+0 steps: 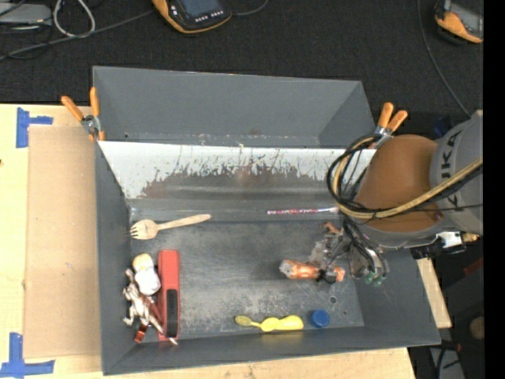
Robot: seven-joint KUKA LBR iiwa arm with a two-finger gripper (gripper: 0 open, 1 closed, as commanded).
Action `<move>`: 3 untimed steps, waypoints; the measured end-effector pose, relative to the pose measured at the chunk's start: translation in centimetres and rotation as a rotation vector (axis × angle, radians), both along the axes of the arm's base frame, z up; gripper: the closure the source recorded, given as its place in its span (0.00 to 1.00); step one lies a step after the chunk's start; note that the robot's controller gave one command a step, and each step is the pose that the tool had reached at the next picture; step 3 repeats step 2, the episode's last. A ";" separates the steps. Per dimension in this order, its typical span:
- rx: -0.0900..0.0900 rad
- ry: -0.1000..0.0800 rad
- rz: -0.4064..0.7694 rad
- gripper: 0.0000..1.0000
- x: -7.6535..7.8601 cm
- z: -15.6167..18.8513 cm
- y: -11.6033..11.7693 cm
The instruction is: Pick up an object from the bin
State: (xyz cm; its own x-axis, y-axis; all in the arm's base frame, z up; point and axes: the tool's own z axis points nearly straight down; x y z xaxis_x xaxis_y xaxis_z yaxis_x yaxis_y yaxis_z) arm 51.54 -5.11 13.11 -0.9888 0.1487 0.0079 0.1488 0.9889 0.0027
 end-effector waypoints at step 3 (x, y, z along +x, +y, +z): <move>0.000 0.000 0.003 1.00 0.0 7.8 0.0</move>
Offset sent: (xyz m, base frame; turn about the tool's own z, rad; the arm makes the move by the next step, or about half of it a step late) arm 0.0007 -0.0002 0.0974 -0.0004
